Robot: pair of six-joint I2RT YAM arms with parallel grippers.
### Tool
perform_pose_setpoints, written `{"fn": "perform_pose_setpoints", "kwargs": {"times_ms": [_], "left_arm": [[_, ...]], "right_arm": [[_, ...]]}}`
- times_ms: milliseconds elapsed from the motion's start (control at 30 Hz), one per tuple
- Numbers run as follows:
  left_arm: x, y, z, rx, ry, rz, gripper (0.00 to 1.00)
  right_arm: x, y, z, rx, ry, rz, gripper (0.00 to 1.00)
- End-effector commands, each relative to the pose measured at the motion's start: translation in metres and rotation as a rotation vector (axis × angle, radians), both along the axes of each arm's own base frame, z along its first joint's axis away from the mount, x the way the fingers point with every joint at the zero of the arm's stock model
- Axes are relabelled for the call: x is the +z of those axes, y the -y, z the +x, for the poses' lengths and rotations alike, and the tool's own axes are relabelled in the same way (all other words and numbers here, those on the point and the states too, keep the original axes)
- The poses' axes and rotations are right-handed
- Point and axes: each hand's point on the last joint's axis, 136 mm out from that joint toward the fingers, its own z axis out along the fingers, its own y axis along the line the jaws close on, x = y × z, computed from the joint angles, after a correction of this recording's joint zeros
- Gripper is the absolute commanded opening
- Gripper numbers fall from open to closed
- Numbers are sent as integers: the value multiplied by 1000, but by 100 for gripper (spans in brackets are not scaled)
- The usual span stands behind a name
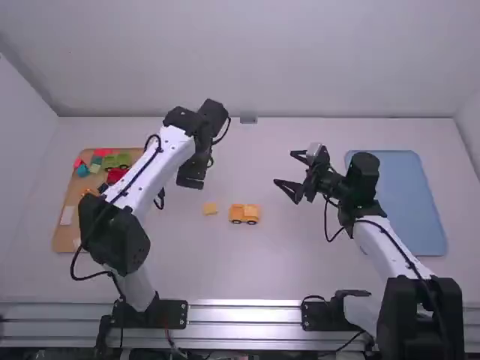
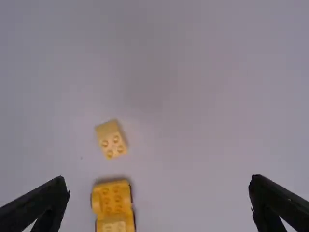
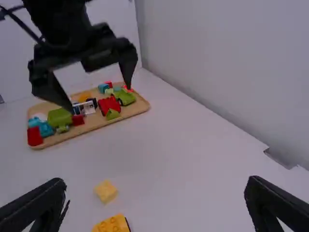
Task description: Assemble lego blocks to make yellow taxi
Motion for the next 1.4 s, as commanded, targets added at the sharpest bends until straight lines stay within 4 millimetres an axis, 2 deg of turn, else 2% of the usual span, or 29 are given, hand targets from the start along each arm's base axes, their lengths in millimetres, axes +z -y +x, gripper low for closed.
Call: {"fn": "perform_pose_setpoints", "kwargs": {"times_ms": [0,33,133,233,333,367,400,467,567,600,700,733,767,800,867,933,1000,1100,1133,1200,1300,1367], "left_arm": [[6,-1,-2,-18,-2,-11,99],[5,1,-5,-31,-21,-23,99],[6,-9,-6,-113,-41,57,99],[16,-27,10,-319,-29,242,99],[28,-35,31,-712,-84,464,99],[29,-34,33,-762,-93,481,99],[31,-29,42,-996,-136,553,99],[30,-21,55,-1283,-176,650,99],[34,-12,80,-1514,-167,810,99],[33,-8,86,-1657,-203,886,99],[20,7,81,-1858,-203,856,99],[11,20,77,-2065,-198,865,99],[10,22,77,-2086,-197,866,97],[3,34,71,-2274,-179,869,99],[-6,48,62,-2463,-136,857,99],[-14,56,48,-2652,-92,820,99],[-23,64,24,-2878,13,728,99],[-24,75,-1,-3058,227,615,99],[-22,78,-8,3048,-325,-568,99],[-19,79,-14,3014,-441,-522,99],[-17,75,-20,2972,-705,-461,99],[-19,72,-23,2954,-790,-447,99]], "right_arm": [[-3,-1,-2,6,-12,4,99],[-3,0,-2,5,-11,4,99],[-3,0,-1,5,-10,4,99],[-3,-1,-2,6,-11,4,99],[-3,-1,-2,6,-10,4,99],[-3,-1,-2,6,-9,4,99],[-3,0,-1,6,-5,2,99],[-3,0,-1,6,0,-1,99],[-3,0,-2,7,-1,-1,99],[-3,0,-2,7,-1,-1,99],[-3,-1,-2,8,0,-1,99],[-3,-1,-2,7,0,-1,99],[-3,0,-1,7,0,-1,99],[-3,-1,-2,8,-2,0,99],[-3,-1,-2,8,-9,4,99],[-3,0,-2,6,-10,4,99],[-3,-1,-2,6,-9,4,99],[-3,-1,-2,6,-9,4,99],[-3,-1,-2,6,-6,2,99],[-3,-1,-2,6,-6,2,99],[-3,-1,-2,6,-6,2,99],[-3,0,-1,6,-7,3,99]]}}
